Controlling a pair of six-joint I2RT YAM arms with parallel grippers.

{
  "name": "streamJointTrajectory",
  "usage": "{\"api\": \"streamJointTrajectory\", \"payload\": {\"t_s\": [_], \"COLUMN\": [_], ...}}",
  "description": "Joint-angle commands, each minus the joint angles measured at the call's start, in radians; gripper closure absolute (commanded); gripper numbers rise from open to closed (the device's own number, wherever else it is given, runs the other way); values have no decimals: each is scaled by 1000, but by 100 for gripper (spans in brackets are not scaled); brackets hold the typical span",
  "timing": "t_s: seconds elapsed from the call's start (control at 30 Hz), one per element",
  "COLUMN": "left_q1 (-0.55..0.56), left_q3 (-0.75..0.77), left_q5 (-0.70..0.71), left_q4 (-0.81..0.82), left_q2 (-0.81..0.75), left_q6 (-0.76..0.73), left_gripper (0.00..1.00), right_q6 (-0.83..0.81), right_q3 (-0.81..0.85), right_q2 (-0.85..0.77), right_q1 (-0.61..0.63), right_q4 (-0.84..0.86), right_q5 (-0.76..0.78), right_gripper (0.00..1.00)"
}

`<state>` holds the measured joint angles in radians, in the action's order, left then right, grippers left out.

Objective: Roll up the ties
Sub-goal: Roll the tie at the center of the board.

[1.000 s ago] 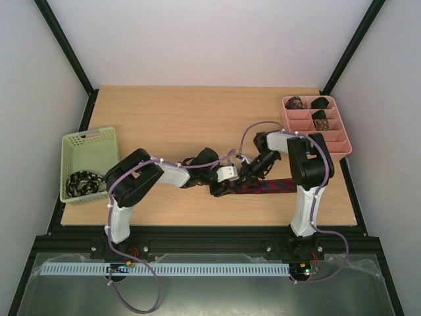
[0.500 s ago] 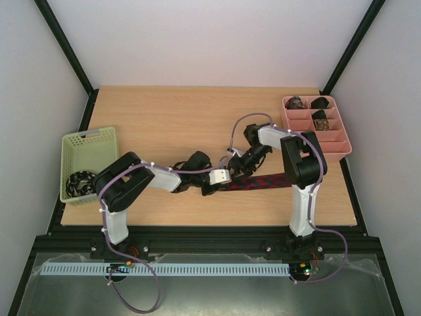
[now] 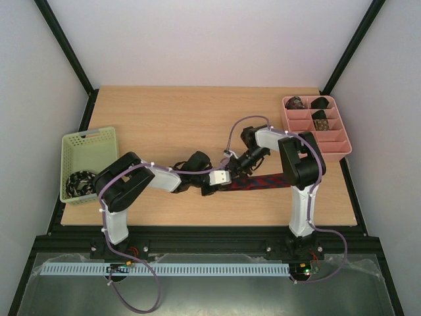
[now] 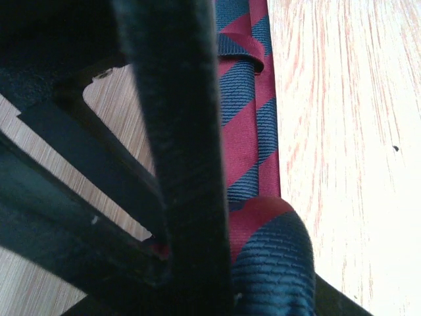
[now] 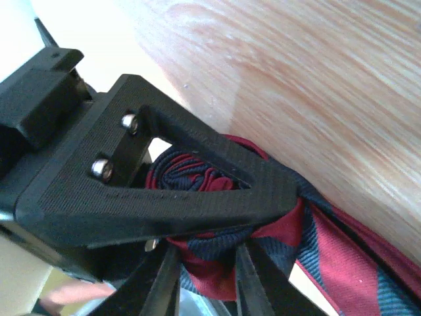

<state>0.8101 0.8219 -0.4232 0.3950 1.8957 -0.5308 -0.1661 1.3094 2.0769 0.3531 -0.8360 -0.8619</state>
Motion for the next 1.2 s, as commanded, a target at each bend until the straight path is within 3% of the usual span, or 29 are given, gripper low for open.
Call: {"api": "streamJointTrajectory", "payload": {"t_s": [0.0,0.07,0.27,0.47,0.7,1.0,1.1,1.17], "left_q1": [-5,-11,-64,-64,-41,-39,-38,-41], "left_q3": [-35,-31,-1,7,30,89,95,109], "left_q5": [35,32,-60,-165,-225,-258,-238,-218], "left_q4": [-176,-178,-135,-110,-132,-137,-120,-123], "left_q2": [44,41,-28,-84,-27,20,34,49], "left_q6": [-34,-28,38,79,101,208,260,284], "left_gripper": [64,60,33,22,20,24,31,43], "right_q6": [14,15,-1,-15,16,39,33,24], "right_q3": [-8,-28,-110,-144,-191,-119,-101,-93], "right_q2": [49,37,21,0,-30,1,-2,-13], "right_q1": [2,-6,-49,-67,-43,-21,-21,-22], "right_q4": [-22,-15,39,105,162,172,161,152], "right_q5": [108,135,222,340,335,321,308,297], "right_gripper": [88,98,99,99,99,99,99,99]}}
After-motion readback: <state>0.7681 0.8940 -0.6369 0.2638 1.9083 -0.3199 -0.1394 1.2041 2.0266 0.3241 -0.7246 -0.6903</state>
